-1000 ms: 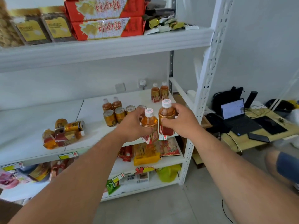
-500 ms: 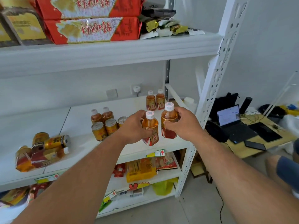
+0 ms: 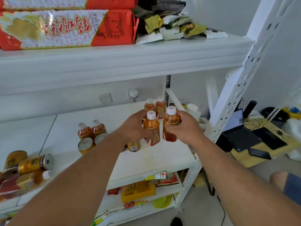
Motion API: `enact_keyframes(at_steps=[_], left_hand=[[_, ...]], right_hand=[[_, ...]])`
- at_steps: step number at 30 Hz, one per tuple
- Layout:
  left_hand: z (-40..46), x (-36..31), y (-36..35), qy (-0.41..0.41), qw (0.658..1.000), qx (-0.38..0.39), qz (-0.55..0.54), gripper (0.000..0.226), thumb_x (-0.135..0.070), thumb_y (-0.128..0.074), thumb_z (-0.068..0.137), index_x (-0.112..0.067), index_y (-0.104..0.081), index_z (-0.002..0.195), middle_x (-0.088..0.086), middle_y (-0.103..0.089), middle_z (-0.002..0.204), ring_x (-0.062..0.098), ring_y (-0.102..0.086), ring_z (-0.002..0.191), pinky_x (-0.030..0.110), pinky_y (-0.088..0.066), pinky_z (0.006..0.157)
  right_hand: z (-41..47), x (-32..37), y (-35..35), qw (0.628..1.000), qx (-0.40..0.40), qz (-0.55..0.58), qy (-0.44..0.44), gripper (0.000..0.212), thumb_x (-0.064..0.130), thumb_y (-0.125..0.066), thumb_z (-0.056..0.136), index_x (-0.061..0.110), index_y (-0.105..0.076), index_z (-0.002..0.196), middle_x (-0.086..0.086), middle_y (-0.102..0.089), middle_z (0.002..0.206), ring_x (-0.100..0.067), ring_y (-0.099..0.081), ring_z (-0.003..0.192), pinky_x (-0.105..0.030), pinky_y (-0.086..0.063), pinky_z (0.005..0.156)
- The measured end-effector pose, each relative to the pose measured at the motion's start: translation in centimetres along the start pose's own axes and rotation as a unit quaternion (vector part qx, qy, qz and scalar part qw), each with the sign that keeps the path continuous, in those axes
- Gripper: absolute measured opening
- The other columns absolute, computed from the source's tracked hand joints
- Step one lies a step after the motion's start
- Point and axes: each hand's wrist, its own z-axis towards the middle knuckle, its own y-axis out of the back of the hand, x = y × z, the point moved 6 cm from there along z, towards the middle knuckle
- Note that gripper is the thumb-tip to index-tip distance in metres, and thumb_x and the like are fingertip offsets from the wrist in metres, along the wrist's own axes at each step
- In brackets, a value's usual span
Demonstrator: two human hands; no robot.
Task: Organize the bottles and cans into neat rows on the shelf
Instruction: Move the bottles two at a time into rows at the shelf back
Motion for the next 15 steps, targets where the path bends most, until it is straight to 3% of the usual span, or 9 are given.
enact_keyframes(at_steps=[2,5,9,12,14,15], left_hand=[[1.9,0.4,-0.1,0.007,1.000,0.000,0.005,0.058,-0.030,-0.081,0.072,-0.046,-0.045,0.115,-0.033,-0.054,0.096,-0.011,-0.053,0.087,0.014,-0.041,0.066],[4.1,1.2,-0.6,0.013,1.000,0.004,0.019,0.061,-0.028,-0.081,0.073,-0.042,-0.046,0.121,-0.030,-0.054,0.095,-0.009,-0.054,0.086,0.009,-0.037,0.062],[7.0,3.1,-1.4,0.037,0.999,-0.002,0.033,0.064,-0.027,-0.080,0.075,-0.034,-0.046,0.129,-0.023,-0.054,0.103,0.003,-0.055,0.093,0.013,-0.039,0.066],[8.4,4.2,-2.1,0.039,0.999,0.001,0.033,0.062,-0.023,-0.080,0.074,-0.033,-0.047,0.126,-0.018,-0.056,0.106,0.008,-0.056,0.099,0.023,-0.043,0.076],[9.3,4.9,-2.5,0.040,0.999,0.004,0.027,0.058,-0.021,-0.080,0.072,-0.040,-0.046,0.116,-0.024,-0.057,0.099,0.006,-0.058,0.096,0.019,-0.044,0.074],[9.7,5.1,-2.6,0.039,0.999,0.006,0.026,0.057,-0.021,-0.079,0.071,-0.044,-0.045,0.111,-0.027,-0.056,0.095,0.004,-0.059,0.092,0.016,-0.042,0.070]], right_hand=[[1.9,-0.4,-0.2,1.000,0.003,0.003,-0.001,0.045,0.036,-0.082,0.077,0.037,-0.062,0.118,0.019,-0.067,0.105,-0.005,-0.062,0.098,-0.023,-0.047,0.073],[4.0,-1.0,-0.8,1.000,0.007,0.004,-0.013,0.046,0.033,-0.081,0.080,0.033,-0.061,0.121,0.010,-0.068,0.117,-0.015,-0.063,0.110,-0.041,-0.052,0.095],[6.8,-1.6,-1.8,0.999,0.023,-0.013,-0.018,0.049,0.035,-0.077,0.084,0.029,-0.058,0.128,0.003,-0.067,0.122,-0.020,-0.064,0.112,-0.047,-0.051,0.101],[8.3,-2.3,-2.5,1.000,0.014,-0.010,-0.015,0.037,0.033,-0.076,0.086,0.028,-0.059,0.119,0.004,-0.069,0.109,-0.011,-0.066,0.093,-0.028,-0.054,0.082],[9.2,-3.0,-3.1,1.000,0.019,-0.007,-0.025,0.024,0.031,-0.075,0.088,0.028,-0.061,0.108,0.005,-0.069,0.094,-0.002,-0.063,0.074,-0.012,-0.046,0.060],[9.6,-3.2,-3.5,0.999,0.024,0.000,-0.027,0.018,0.028,-0.074,0.089,0.025,-0.062,0.103,0.003,-0.070,0.087,-0.003,-0.064,0.066,-0.010,-0.045,0.053]])
